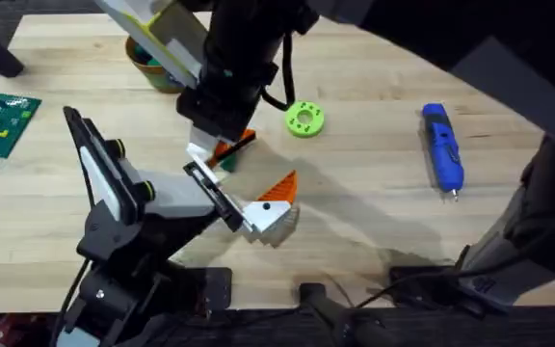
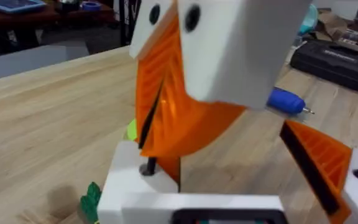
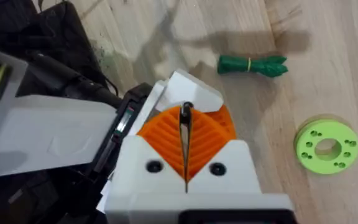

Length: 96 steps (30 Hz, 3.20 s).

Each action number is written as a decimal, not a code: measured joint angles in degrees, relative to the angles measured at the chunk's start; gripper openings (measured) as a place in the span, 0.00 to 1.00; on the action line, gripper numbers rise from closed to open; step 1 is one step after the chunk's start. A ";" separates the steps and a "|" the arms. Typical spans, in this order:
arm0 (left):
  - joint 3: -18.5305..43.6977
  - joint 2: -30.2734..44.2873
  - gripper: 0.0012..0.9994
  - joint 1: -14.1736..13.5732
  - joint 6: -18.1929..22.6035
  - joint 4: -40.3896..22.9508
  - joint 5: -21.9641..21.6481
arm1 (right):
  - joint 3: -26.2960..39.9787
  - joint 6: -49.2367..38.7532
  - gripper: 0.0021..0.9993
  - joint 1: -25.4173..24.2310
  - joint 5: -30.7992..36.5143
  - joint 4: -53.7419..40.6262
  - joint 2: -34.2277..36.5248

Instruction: Pick up the gripper from the table and insert it into the empty holder that is missing its gripper. Then pick up a screw, insert it into the mounting hole, and use the screwdriver to tighten it. Finally, clean up the table by picking up the vegetable and placing it into the bucket.

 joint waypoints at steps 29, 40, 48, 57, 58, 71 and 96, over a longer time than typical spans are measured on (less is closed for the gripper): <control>0.00 0.00 0.99 0.00 0.00 0.00 0.00 | 0.00 -0.61 0.00 0.00 0.02 -0.14 0.00; 0.00 0.07 0.99 0.02 -0.88 -0.08 -0.34 | 0.00 -0.77 0.01 -0.05 -0.13 0.18 0.61; 0.00 0.17 0.99 0.02 -2.20 -0.17 -0.78 | 0.02 -0.77 0.00 -0.35 -0.21 0.23 1.70; 0.00 0.44 0.99 0.02 -2.57 -0.15 -0.80 | 0.02 -0.78 0.01 -0.33 -0.63 1.63 2.40; 0.00 0.44 0.99 0.02 -2.56 -0.15 -0.77 | 0.02 -0.77 0.01 -0.33 -0.64 1.63 2.40; 0.00 0.45 0.99 0.00 -2.55 -0.12 -0.47 | 0.02 -0.81 0.01 -0.93 -2.25 1.24 2.60; 0.00 0.45 0.99 -0.04 -2.78 -0.13 0.22 | 0.07 -4.55 0.01 -1.68 -3.39 0.10 2.87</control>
